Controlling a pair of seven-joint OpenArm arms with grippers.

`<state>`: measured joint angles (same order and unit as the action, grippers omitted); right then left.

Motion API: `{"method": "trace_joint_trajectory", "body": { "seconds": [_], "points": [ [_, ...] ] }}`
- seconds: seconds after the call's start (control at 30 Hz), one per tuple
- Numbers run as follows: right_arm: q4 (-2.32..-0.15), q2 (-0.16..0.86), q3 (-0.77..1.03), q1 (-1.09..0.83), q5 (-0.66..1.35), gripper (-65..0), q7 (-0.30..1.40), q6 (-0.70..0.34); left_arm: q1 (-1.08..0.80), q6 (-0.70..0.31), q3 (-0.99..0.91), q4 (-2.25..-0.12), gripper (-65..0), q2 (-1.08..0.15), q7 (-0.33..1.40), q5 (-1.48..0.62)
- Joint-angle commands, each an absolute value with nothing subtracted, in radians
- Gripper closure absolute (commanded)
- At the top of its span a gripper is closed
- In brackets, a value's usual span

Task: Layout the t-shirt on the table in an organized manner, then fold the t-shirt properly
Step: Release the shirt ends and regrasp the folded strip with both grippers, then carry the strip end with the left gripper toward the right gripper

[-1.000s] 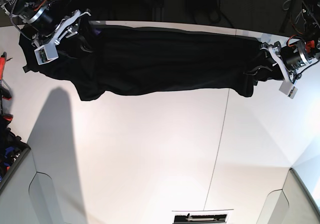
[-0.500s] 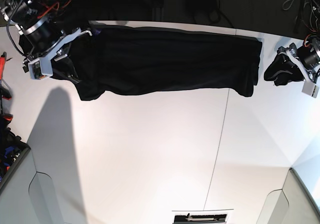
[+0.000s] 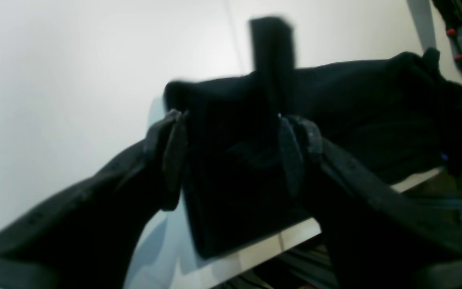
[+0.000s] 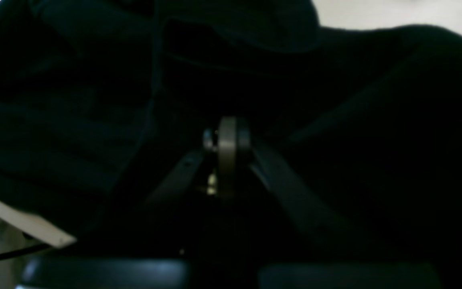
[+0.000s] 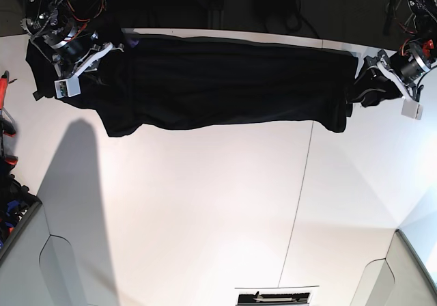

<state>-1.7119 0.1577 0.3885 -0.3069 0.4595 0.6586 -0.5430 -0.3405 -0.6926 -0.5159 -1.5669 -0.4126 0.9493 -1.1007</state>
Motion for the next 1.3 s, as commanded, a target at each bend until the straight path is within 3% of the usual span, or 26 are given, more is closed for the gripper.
{"method": "trace_joint_trajectory", "body": {
  "seconds": [0.0,0.5,0.77,1.0,1.07,1.17,1.27],
  "points": [
    [-1.716,0.166,0.392,-0.305,0.464,0.0,0.647,-0.546,-0.335,-0.698,-0.523,-1.56,-39.4,-0.427,0.931,-1.141],
    [-1.707,0.165,0.39,-0.27,0.463,0.0,0.626,-0.546,-0.327,-0.698,-0.513,-1.451,-39.4,-0.393,0.879,-1.131],
    [-1.702,0.165,0.39,-0.269,0.463,0.0,0.628,-0.546,-0.323,-0.698,-0.386,-1.451,-39.3,-0.393,0.879,-1.126],
    [-1.702,0.165,0.39,-0.269,0.464,0.0,0.628,-0.547,-0.302,-0.698,-0.324,-1.451,-38.8,-0.359,0.825,-1.003],
    [-1.702,0.165,0.39,-0.269,0.464,0.0,0.628,-0.546,-0.302,-0.698,-0.324,-1.451,-29.0,-0.348,0.826,-0.998],
    [-1.702,0.166,0.39,-0.269,0.471,0.0,0.626,-0.546,-0.302,-0.698,-0.324,-1.451,-0.6,-0.347,0.812,-0.998],
    [-1.702,0.166,0.391,-0.265,0.501,0.0,0.625,-0.546,-0.298,-0.698,-0.324,-1.451,0.0,-0.347,0.737,-0.966]
  ]
}}
